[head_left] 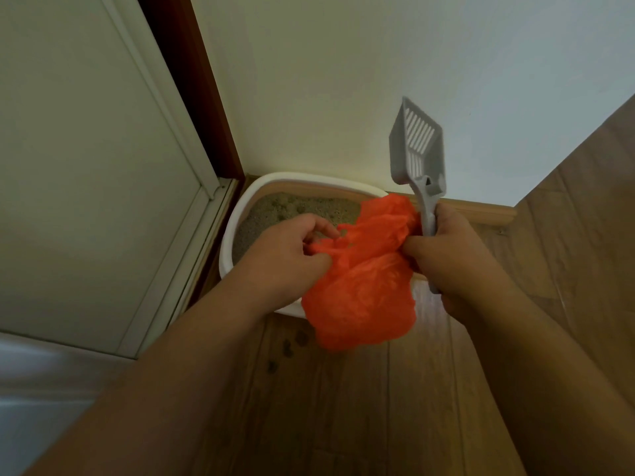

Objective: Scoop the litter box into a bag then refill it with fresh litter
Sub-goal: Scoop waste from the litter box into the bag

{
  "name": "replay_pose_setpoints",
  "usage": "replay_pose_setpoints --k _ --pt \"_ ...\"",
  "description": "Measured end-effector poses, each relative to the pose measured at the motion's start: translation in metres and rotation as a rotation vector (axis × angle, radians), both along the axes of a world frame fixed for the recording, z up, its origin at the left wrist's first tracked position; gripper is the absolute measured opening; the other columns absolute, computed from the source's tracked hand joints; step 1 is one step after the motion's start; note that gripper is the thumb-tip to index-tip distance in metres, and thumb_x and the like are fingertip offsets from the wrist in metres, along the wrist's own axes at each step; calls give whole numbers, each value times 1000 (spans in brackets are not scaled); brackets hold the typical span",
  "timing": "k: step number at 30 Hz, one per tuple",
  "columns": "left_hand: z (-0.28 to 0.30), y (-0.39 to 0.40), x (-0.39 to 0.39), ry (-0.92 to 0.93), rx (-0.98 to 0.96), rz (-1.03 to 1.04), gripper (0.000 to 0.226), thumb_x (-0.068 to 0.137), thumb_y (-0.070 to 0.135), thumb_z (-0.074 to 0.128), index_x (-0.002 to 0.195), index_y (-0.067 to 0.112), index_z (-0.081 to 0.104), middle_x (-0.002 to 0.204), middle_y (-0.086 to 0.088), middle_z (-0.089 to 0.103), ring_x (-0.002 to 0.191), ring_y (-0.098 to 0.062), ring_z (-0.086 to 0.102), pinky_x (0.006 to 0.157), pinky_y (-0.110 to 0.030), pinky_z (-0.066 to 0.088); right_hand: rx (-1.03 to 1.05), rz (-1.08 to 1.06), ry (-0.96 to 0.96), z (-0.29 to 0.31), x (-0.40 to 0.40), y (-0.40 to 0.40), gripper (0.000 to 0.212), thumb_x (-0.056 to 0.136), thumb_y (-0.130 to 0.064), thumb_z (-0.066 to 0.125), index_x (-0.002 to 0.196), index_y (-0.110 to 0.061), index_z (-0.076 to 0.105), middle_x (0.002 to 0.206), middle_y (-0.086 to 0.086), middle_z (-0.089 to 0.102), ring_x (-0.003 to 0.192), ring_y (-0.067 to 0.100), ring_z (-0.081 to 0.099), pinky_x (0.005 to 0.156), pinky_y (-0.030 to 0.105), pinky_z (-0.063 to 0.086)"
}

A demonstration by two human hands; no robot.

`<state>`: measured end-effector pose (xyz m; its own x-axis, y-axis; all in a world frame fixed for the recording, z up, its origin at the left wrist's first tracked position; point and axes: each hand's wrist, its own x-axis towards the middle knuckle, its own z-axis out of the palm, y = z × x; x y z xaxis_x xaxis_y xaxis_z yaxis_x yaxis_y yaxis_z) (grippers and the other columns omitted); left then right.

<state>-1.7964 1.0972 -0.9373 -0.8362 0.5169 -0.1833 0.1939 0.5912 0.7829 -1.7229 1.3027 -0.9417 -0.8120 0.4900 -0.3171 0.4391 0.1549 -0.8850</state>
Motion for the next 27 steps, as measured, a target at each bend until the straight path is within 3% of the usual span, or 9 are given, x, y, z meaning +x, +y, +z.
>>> replay_pose_setpoints --k 5,9,13,14,17,19,20,23,27 --pt "1 -3 -6 125 -21 82 24 94 14 55 81 33 60 98 8 51 90 -8 51 67 -21 35 29 -91 4 2 1 9 33 95 -14 62 124 -20 47 93 -1 56 69 12 52 50 24 39" --pt "-2 -1 -9 30 -1 131 20 98 32 50 82 21 57 93 3 52 85 -14 52 65 -28 36 60 -38 -18 8 3 5 38 93 -24 69 124 -24 47 102 -2 60 79 12 60 54 25 45" --pt "-3 -4 -9 204 -145 39 25 91 49 63 83 26 60 105 7 61 94 -11 57 78 -31 48 71 0 -5 10 3 -1 61 81 -45 81 130 -31 48 110 -13 61 94 9 62 71 32 57" --pt "-1 -4 -8 210 -146 36 27 92 47 64 80 23 60 98 7 63 89 -10 58 75 -30 48 66 -2 -4 11 3 -2 64 78 -48 82 130 -31 50 111 -13 62 96 10 63 73 34 58" --pt "1 -5 -6 238 -111 69 26 93 30 66 74 20 50 67 6 52 60 -6 47 56 -23 37 117 -10 -29 10 2 -2 62 79 -39 84 130 -27 53 113 -7 63 103 19 64 85 45 59" --pt "3 -5 -6 223 -104 89 15 95 19 60 90 31 54 73 6 59 57 -4 49 47 -16 37 167 -7 -46 9 2 -1 51 84 -24 81 126 -25 53 109 -5 63 102 21 63 86 46 59" --pt "4 -5 -7 188 -118 95 27 97 11 55 103 38 55 83 8 64 60 -3 54 44 -15 38 187 -5 -47 8 1 0 46 85 -18 78 123 -25 53 106 -5 62 100 22 63 84 44 59" --pt "5 -7 -11 125 -177 84 55 94 -6 44 116 40 62 110 10 65 81 -11 61 52 -21 43 263 15 -57 6 2 4 38 87 -7 71 116 -24 52 99 -4 61 95 21 63 80 42 59" --pt "8 -11 -15 96 -266 114 38 99 4 46 92 28 75 98 3 71 81 -13 62 69 -25 50 333 20 -90 0 4 14 32 90 -4 64 109 -24 50 96 -3 60 90 19 62 73 37 56"
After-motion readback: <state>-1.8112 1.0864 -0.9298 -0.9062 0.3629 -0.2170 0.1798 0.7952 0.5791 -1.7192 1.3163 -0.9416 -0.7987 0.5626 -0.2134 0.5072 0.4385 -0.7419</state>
